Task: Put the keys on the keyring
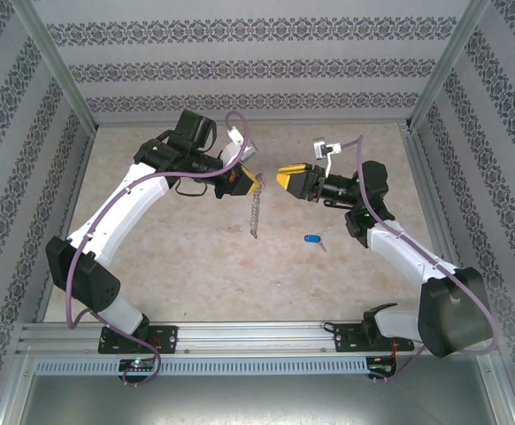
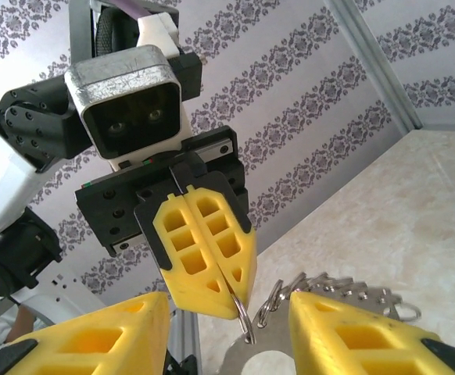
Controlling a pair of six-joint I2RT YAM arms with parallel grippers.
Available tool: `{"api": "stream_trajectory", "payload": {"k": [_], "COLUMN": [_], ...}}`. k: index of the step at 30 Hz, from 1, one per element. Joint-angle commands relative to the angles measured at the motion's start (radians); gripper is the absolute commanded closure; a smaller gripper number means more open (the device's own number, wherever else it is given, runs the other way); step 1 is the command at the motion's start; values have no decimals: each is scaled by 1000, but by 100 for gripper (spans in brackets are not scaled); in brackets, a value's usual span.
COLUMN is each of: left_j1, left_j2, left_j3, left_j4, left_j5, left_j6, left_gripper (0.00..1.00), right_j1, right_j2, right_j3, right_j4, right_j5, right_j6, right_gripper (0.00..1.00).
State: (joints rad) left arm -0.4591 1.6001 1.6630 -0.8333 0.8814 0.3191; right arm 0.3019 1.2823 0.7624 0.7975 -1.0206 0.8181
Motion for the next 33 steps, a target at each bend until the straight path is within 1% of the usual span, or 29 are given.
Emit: {"api": "stream_trajectory", "payload": {"k": [1,10,17,25,27,29,31,32,33], "left_j1": [-9,-9,-10,-9,-9,-9,-10,-10,-9], "left_j2": [4,9,14,18,21,23,24,27,27], "left_j3": [46,49,49,52,54,56,58,59,60], "left_j4": [-53,-57,-52,-50,-50,-50,-49,-51,-48], "left_j5": [20,26,35,39,39,44,43,42,42], "left_j6": [59,64,61,58,58,58,57,56,54], "left_gripper": [100,100,100,100,100,100,100,100,100], "right_j1": [19,64,75,85,88,91,92,92,93], "right_j2": [34,116,104,100,101,101,103,103,103], "right_j3": [44,77,36,15,16,17,18,18,18], "right_j4": [7,17,17,16,17,17,17,17,16], "right_j5": [-44,-60,-65,-72,-72,-70,-71,-72,-72], "right_j6": [-39,-47,-52,-56,-56,-58,-59,-58,-62], "right_gripper": [56,58,60,65,68,74,85,95,100]}}
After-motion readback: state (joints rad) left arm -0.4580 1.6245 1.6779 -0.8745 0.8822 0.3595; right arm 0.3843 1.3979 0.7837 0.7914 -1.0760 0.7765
